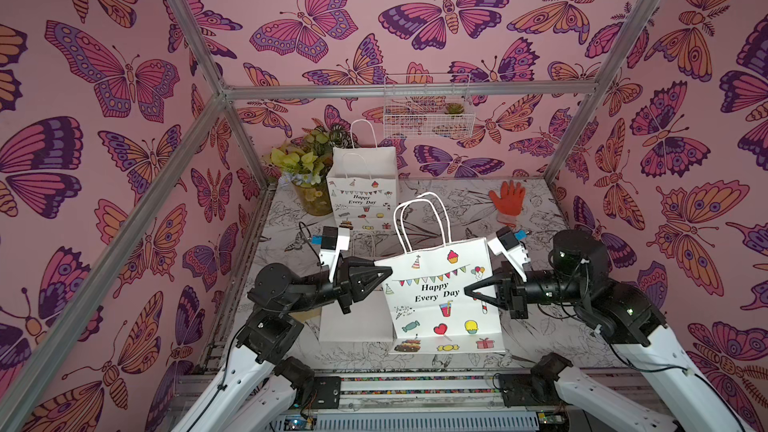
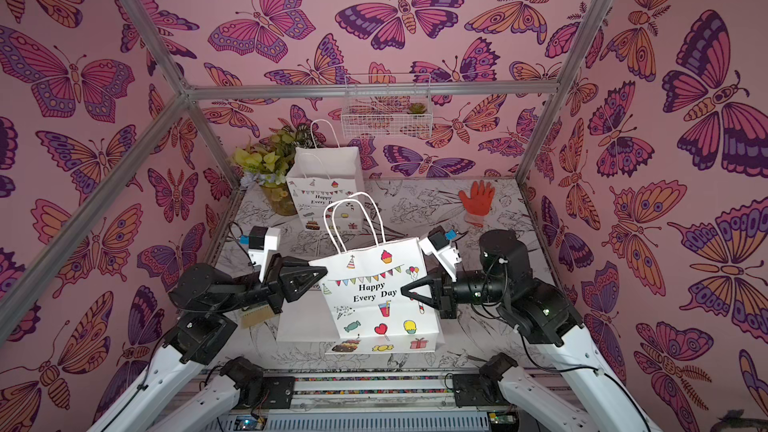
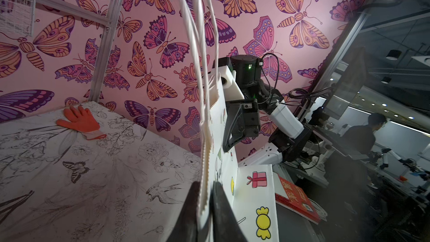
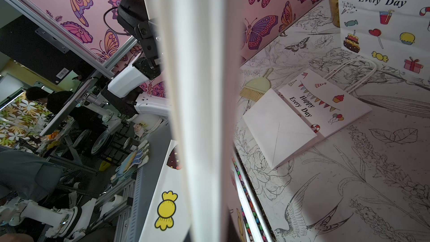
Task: Put away the paper bag
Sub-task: Press the paper bag.
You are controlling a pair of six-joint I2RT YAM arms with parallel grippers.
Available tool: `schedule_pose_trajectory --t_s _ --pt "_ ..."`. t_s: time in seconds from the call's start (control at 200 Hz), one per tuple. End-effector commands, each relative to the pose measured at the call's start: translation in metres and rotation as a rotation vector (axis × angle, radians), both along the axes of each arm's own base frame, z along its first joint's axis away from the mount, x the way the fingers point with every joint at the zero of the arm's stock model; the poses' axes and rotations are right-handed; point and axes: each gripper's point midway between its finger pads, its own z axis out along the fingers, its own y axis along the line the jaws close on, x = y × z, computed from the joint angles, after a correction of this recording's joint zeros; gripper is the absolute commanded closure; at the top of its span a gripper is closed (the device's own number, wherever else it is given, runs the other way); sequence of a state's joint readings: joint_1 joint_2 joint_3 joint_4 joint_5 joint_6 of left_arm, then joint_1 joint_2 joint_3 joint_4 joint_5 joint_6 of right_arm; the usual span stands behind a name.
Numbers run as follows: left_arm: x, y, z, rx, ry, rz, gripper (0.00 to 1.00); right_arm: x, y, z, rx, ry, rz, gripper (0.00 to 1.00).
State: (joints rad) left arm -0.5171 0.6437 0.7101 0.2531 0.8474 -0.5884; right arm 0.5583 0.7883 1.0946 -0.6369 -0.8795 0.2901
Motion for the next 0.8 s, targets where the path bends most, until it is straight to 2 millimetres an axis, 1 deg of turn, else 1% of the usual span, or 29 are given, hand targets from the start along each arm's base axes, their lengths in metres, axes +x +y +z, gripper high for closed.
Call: schedule_pose_trajectory --t_s 0.0,0.11,0.24,0.365,0.471,0.506,0.536,0.556,0.601,0.796 --pt "-0.013 0.002 0.01 -0.007 -0.045 -0.046 1.0 0.006 0.001 0.016 0.037 -0.046 -0.022 1.0" --pt "-0.015 0.002 0.011 -0.008 -0.05 -0.05 1.0 0.006 0.001 0.017 0.043 -0.047 -0.024 1.0" --pt "-0.014 0.0 0.008 -0.002 -0.039 -0.058 1.0 0.006 0.001 0.024 0.057 -0.063 -0.029 1.0" --pt "-0.015 -0.003 0.005 0.011 -0.023 -0.097 0.73 0.009 0.001 0.031 0.072 -0.081 -0.038 1.0" --pt "-0.016 -0.005 0.003 0.018 -0.018 -0.116 0.71 0.013 0.001 0.037 0.086 -0.091 -0.045 1.0" --pt "-0.016 -0.006 0.002 0.019 -0.02 -0.113 0.73 0.014 0.002 0.038 0.091 -0.093 -0.045 1.0" --pt "-0.015 -0.006 0.001 0.02 -0.02 -0.112 0.77 0.014 0.002 0.04 0.095 -0.094 -0.045 1.0" --pt "-0.016 -0.005 0.002 0.019 -0.024 -0.112 0.83 0.015 0.002 0.04 0.097 -0.096 -0.045 1.0" --pt "-0.015 -0.005 0.001 0.019 -0.024 -0.109 1.0 0.016 0.003 0.042 0.102 -0.096 -0.045 1.0" --pt "-0.017 -0.005 0.002 0.017 -0.029 -0.11 1.0 0.018 0.004 0.049 0.12 -0.104 -0.043 1.0"
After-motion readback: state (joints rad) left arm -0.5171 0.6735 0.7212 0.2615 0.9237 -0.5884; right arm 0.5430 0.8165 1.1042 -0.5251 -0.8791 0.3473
